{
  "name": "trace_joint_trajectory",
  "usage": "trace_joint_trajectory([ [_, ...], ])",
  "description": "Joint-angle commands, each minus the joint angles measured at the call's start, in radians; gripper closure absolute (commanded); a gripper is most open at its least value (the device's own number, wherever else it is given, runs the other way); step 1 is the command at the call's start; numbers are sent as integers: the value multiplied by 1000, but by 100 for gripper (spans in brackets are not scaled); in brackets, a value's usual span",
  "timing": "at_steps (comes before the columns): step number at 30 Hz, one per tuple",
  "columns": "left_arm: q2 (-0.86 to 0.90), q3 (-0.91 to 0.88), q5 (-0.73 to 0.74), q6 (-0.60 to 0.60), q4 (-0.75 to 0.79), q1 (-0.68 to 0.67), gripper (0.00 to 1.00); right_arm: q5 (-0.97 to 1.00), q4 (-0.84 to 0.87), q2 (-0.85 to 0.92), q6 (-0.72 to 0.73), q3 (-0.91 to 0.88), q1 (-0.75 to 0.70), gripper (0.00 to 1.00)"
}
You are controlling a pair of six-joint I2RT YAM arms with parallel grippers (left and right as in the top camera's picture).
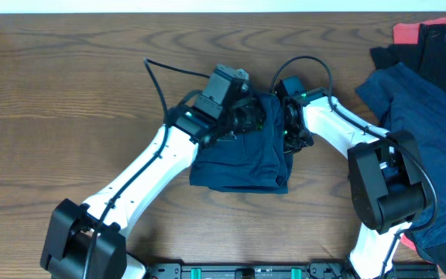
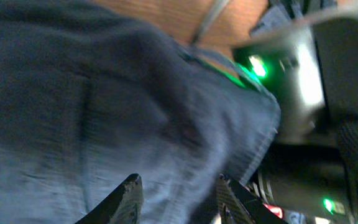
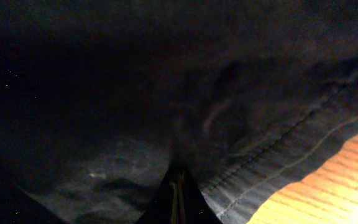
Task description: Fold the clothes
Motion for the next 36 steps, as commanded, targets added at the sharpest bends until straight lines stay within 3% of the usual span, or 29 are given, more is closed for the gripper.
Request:
trace_joint_trajectory([
  [1,-28,27,-2,47,-17,36,59,68,-18,6,19,-5,-3,98],
  [6,-27,27,-49,105,-81,93,59,135,-67,-104,29,60,-13,89],
  [10,-26,27,-70,156,-109,129,60,332,-137,-195,177,130,-44,83],
  [15,-14,23,-149,172,-132,138,70,385,-114,-314,299,149,-107,73],
  [18,7,23,-159,173,-134,138,70,341,-83,-364,283,149,-127,70],
  [24,97,23,-194,172,-141,138,71,-33,-15,-369,-2,148,-116,66],
  [36,297,23,-75,163,-268,134,71,-274,53,-126,-23,148,-113,69],
])
